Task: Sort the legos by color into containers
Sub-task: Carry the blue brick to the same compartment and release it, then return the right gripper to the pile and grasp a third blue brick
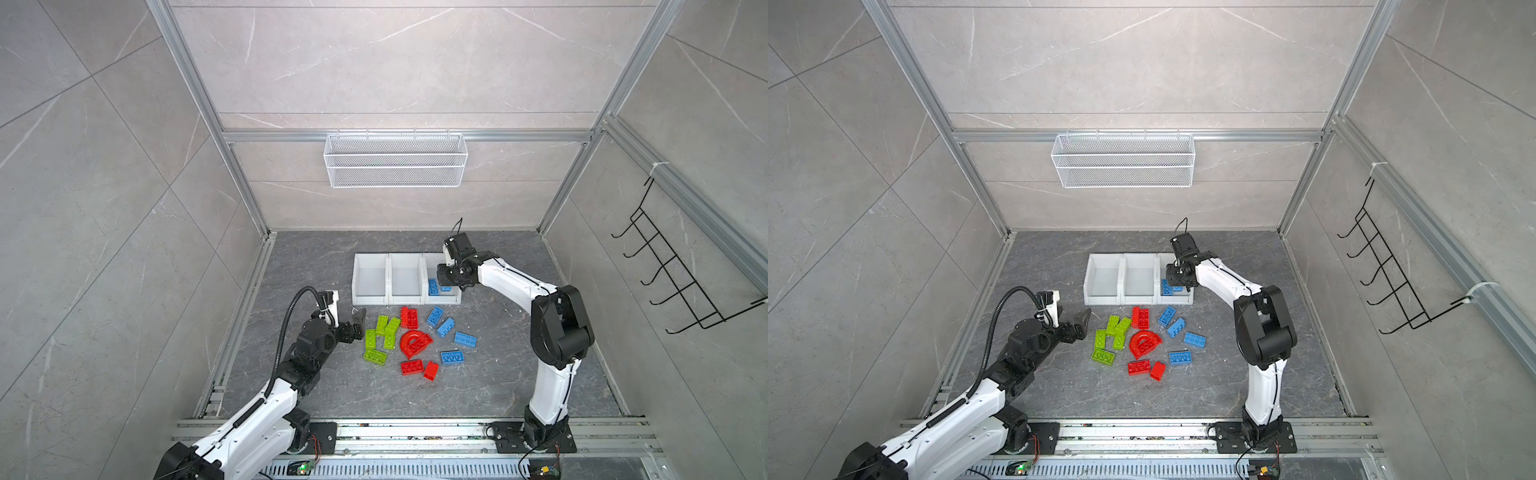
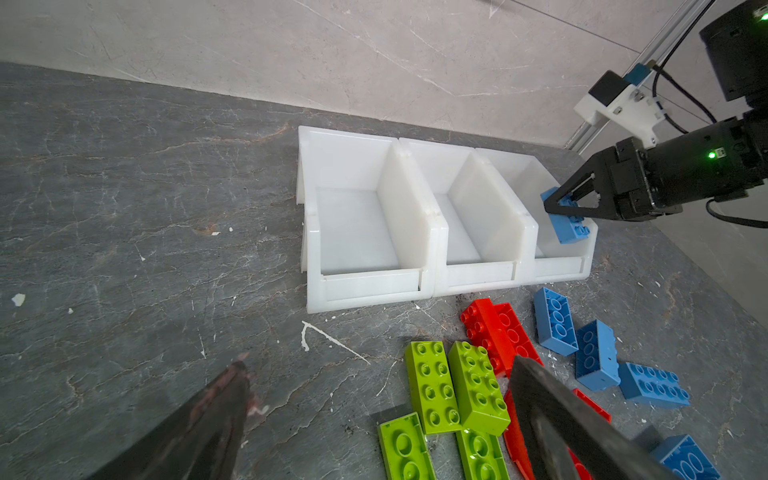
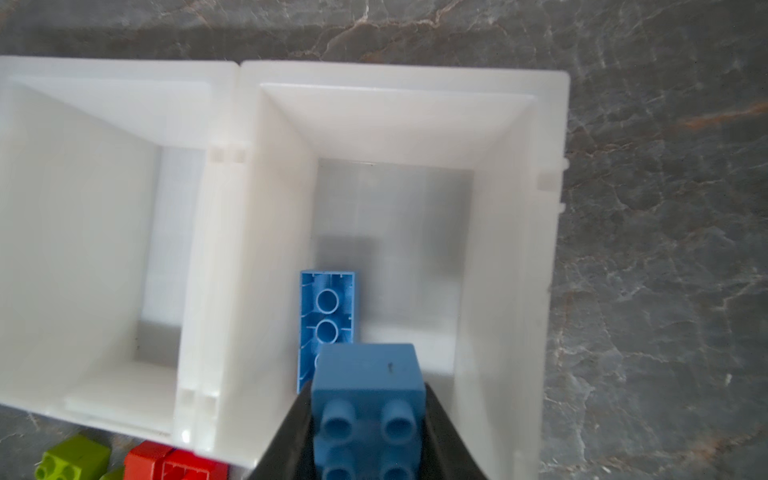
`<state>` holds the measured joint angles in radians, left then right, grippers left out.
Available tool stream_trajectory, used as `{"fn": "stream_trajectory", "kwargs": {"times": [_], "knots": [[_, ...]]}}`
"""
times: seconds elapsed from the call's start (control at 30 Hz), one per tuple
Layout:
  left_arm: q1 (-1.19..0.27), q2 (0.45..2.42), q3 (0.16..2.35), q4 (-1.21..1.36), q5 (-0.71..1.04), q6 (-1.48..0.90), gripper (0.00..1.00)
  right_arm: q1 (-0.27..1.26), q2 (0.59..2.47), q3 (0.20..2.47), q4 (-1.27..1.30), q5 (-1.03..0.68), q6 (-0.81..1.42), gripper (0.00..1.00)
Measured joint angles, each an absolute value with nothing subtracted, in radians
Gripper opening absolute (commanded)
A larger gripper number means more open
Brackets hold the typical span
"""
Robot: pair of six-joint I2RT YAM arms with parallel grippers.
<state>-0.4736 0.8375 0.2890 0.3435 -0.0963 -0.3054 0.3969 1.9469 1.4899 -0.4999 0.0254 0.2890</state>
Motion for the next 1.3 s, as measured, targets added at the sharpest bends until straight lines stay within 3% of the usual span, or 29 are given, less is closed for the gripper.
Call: {"fn": "stream_trajectory", "kwargs": {"times": [0.47, 0.9, 1.1, 1.3], "knots": [[-0.474, 0.857, 0.289, 0.343, -0.103, -0.305, 1.0, 0.397, 2.056, 1.536, -0.491, 0.057, 0.283, 0.28], [-0.474, 0.857, 0.289, 0.343, -0.104, -0.305, 1.0, 0.404, 2.078, 1.545, -0.49, 0.057, 0.284, 0.52], [-0.474, 0.857, 0.289, 0.344, -0.101, -0.305, 1.0, 0.419, 1.97, 1.54, -0.499, 0.057, 0.284, 0.53], [-0.474, 0.854, 0.289, 0.344, -0.097, -0.305, 1.0, 0.48, 1.716, 1.394, -0.496, 0.049, 0.287, 0.57]]}}
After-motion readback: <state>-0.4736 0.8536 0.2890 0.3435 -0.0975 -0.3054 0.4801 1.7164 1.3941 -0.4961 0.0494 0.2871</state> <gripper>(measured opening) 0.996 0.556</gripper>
